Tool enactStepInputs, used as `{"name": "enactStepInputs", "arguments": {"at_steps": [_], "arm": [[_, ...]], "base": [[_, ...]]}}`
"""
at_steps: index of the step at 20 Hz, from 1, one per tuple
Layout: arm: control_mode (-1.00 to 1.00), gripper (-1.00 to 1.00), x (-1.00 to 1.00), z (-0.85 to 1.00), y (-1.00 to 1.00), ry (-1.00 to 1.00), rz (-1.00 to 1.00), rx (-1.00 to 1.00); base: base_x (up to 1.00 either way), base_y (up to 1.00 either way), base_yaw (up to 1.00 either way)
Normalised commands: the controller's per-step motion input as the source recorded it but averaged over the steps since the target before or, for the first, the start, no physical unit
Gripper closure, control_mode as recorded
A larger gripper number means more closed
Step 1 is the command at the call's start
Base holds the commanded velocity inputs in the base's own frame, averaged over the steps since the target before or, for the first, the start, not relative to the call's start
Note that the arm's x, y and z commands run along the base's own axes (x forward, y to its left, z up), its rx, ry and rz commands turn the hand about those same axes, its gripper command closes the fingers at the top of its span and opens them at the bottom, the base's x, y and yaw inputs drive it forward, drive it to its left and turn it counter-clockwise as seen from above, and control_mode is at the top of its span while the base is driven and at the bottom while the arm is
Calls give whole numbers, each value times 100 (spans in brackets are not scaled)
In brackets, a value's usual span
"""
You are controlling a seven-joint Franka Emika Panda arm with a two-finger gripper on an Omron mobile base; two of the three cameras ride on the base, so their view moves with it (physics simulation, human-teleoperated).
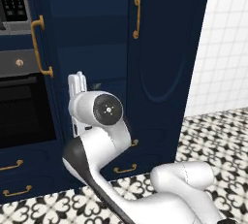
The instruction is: Pick the cereal and place it on the digital scale for weighing, and close the cabinet.
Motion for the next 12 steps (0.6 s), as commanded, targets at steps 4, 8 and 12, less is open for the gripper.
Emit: {"name": "enactStepInputs", "arguments": {"at_steps": [4, 8, 12], "arm": [[-100, -100, -55, -23, 73, -35, -13, -25], [-100, -100, 24, -49, 60, -3, -13, -16], [-100, -100, 82, -20, 0, 8, -15, -2]], "base": [[0, 0, 0], [0, 0, 0], [0, 0, 0]]}}
